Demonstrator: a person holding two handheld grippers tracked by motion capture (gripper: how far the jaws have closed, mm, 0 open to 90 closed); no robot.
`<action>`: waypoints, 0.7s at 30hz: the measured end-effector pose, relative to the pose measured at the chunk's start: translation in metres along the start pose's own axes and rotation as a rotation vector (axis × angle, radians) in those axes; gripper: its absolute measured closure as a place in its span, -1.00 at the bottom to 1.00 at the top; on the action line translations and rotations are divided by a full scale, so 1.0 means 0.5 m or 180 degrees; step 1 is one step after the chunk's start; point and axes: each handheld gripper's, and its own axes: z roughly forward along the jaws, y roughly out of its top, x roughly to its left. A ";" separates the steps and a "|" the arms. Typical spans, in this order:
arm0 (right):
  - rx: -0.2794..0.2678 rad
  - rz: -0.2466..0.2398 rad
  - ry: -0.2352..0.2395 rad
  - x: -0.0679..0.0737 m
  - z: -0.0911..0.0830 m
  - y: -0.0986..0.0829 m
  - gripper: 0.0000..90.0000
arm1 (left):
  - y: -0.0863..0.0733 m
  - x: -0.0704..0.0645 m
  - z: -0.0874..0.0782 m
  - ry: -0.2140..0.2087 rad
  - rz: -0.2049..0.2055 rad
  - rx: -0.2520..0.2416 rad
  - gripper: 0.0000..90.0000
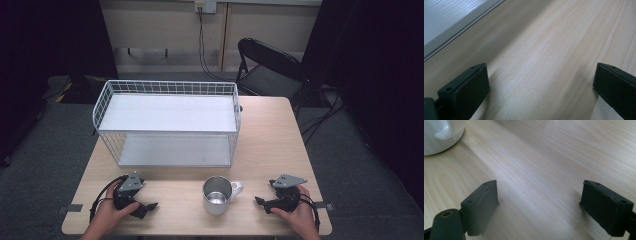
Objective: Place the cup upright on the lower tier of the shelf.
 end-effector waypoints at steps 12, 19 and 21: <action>-0.0044 -0.0006 0.0003 0.000 -0.001 0.001 -0.53 | 0.000 0.000 0.000 0.0001 0.0001 0.0000 -1.00; -0.0036 -0.0170 0.0030 0.023 -0.007 0.023 -0.40 | 0.000 0.000 0.000 0.0000 0.0001 0.0000 -1.00; -0.0093 -0.0177 0.0060 0.029 -0.013 0.031 -0.40 | 0.000 0.000 0.000 0.0000 0.0001 0.0000 -1.00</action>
